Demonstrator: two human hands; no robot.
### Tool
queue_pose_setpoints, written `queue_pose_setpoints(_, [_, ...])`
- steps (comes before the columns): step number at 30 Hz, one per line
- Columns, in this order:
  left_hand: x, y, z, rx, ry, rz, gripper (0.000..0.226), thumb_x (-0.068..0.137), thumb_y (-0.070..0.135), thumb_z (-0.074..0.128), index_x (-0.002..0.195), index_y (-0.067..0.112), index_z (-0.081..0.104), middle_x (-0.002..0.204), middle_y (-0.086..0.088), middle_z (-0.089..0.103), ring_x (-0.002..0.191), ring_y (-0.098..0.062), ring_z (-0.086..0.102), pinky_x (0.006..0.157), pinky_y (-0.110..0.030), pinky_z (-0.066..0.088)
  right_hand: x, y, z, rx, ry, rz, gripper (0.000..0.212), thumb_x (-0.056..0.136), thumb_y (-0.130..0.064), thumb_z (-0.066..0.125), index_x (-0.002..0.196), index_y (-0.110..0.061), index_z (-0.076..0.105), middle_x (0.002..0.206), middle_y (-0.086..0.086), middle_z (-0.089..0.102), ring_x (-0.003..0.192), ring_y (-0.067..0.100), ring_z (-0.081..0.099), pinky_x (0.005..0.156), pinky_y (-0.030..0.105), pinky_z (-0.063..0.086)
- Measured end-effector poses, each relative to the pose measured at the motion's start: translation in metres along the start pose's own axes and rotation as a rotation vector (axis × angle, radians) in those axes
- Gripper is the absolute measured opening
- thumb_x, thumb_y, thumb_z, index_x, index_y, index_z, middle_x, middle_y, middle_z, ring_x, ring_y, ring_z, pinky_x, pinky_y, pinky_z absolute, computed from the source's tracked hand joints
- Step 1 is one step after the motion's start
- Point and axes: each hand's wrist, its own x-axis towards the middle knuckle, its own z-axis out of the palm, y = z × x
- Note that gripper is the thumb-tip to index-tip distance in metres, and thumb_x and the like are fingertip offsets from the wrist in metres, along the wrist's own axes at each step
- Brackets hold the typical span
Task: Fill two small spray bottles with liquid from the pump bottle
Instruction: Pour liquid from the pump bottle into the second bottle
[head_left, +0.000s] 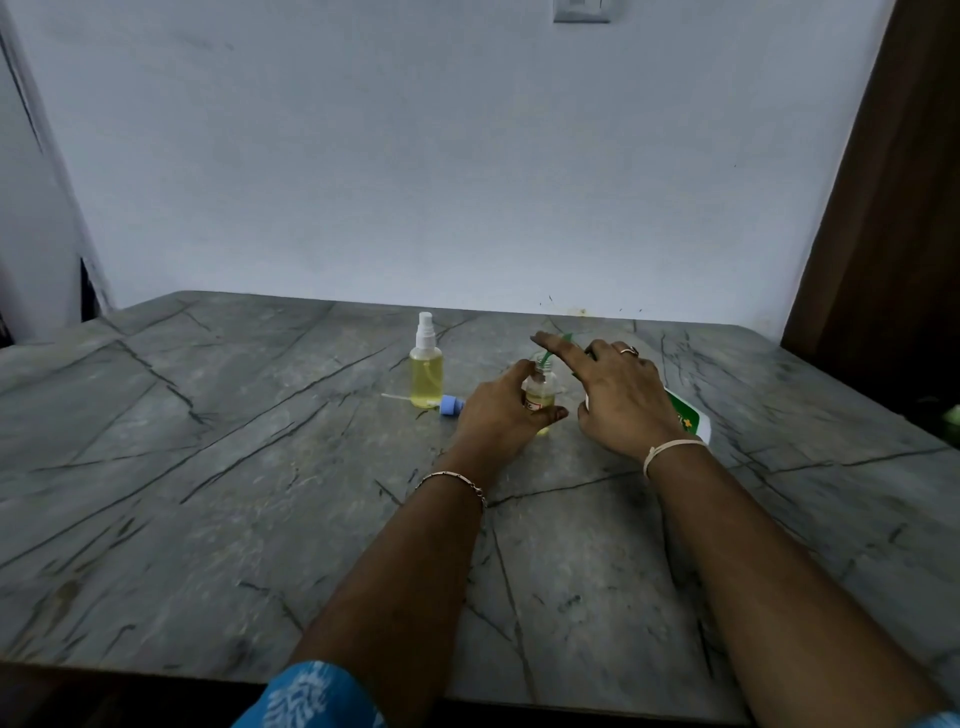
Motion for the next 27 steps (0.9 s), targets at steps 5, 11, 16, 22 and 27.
queue_pose_setpoints(5, [-0.0005,0.0002,-0.0003,0.002,0.014,-0.003,0.056,0.076,0.048,0.072,0.123,0.030,0.049,0.102,0.000,0.069,0.094,-0.020,0.063,0.072,-0.025,0.042,0.0006,0.0003,0.0004,0.017,0.004,-0.001,0.075,0.081,-0.013,0.061,0.141,-0.041,0.025,0.117,0.008,0.056,0.115,0.032,0.049,0.094,0.047,0.042])
queue_pose_setpoints(11, [-0.0030,0.0014,-0.0005,0.003,0.017,0.004,0.060,0.076,0.047,0.073,0.127,0.029,0.047,0.105,-0.004,0.069,0.095,-0.022,0.064,0.075,-0.025,0.044,0.0026,-0.0028,0.0019,0.024,0.049,0.003,0.069,0.078,-0.012,0.063,0.135,-0.036,0.033,0.118,0.007,0.057,0.114,0.030,0.050,0.094,0.046,0.042])
queue_pose_setpoints(16, [-0.0033,0.0025,-0.0007,0.008,0.018,0.001,0.054,0.077,0.046,0.073,0.122,0.027,0.050,0.102,-0.003,0.070,0.093,-0.022,0.064,0.074,-0.026,0.046,0.0019,-0.0022,0.0032,-0.008,0.054,0.006,0.072,0.079,-0.014,0.064,0.138,-0.038,0.029,0.120,0.008,0.056,0.116,0.030,0.049,0.096,0.046,0.041])
queue_pose_setpoints(22, [-0.0028,0.0031,-0.0010,0.017,0.012,-0.003,0.055,0.078,0.048,0.070,0.124,0.028,0.048,0.106,-0.003,0.069,0.096,-0.022,0.063,0.077,-0.027,0.045,0.0001,0.0006,0.0041,-0.013,0.052,-0.007,0.078,0.081,-0.015,0.064,0.142,-0.041,0.023,0.122,0.007,0.055,0.117,0.029,0.048,0.097,0.046,0.041])
queue_pose_setpoints(27, [-0.0041,0.0045,-0.0012,0.032,0.008,0.002,0.051,0.081,0.046,0.068,0.122,0.026,0.047,0.106,-0.005,0.069,0.094,-0.022,0.063,0.079,-0.031,0.049,0.0032,-0.0010,0.0060,-0.002,0.059,-0.002,0.076,0.078,-0.012,0.065,0.139,-0.039,0.027,0.119,0.007,0.056,0.115,0.030,0.049,0.095,0.046,0.041])
